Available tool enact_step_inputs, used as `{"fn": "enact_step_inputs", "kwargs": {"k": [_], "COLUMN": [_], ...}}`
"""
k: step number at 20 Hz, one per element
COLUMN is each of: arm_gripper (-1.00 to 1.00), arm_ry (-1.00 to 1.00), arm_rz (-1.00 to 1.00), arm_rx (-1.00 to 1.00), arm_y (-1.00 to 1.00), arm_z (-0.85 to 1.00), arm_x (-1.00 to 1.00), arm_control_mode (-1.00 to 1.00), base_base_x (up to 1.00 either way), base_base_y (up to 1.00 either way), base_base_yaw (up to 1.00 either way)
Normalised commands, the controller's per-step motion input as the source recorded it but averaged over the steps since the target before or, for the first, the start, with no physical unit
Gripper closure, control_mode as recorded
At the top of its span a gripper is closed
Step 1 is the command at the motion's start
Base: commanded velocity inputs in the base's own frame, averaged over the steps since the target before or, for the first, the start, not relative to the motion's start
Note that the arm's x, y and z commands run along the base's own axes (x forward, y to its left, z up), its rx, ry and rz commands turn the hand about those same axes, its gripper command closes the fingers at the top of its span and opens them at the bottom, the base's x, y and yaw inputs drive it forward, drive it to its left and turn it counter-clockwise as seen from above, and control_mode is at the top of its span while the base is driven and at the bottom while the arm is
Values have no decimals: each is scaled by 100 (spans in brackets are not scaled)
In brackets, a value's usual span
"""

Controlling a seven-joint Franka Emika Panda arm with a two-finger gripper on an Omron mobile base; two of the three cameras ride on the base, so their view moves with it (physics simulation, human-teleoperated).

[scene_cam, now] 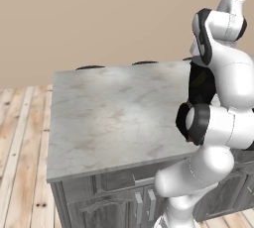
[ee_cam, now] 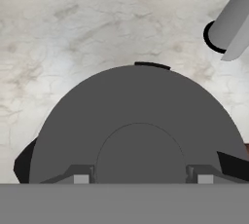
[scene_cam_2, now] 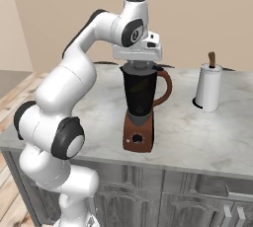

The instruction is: Grab the onion and lemon wedge from the fridge, place them in the blender, close the lid, and turn on the blender to create a marinade.

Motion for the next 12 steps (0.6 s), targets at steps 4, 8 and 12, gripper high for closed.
{"fn": "enact_step_inputs", "kwargs": {"k": [4,8,12], "arm_gripper": [100,100,100], "arm_ry": [-4,-1,2], "arm_rz": [12,12,1], "arm_rx": [-1,-5,-3], "arm_y": [2,0,5], "arm_z": [-21,-8,-1], "arm_x": [-1,0,0], "arm_control_mode": [-100,-100,-100], "base_base_x": [0,0,0], "base_base_y": [0,0,0], "base_base_yaw": [0,0,0]}}
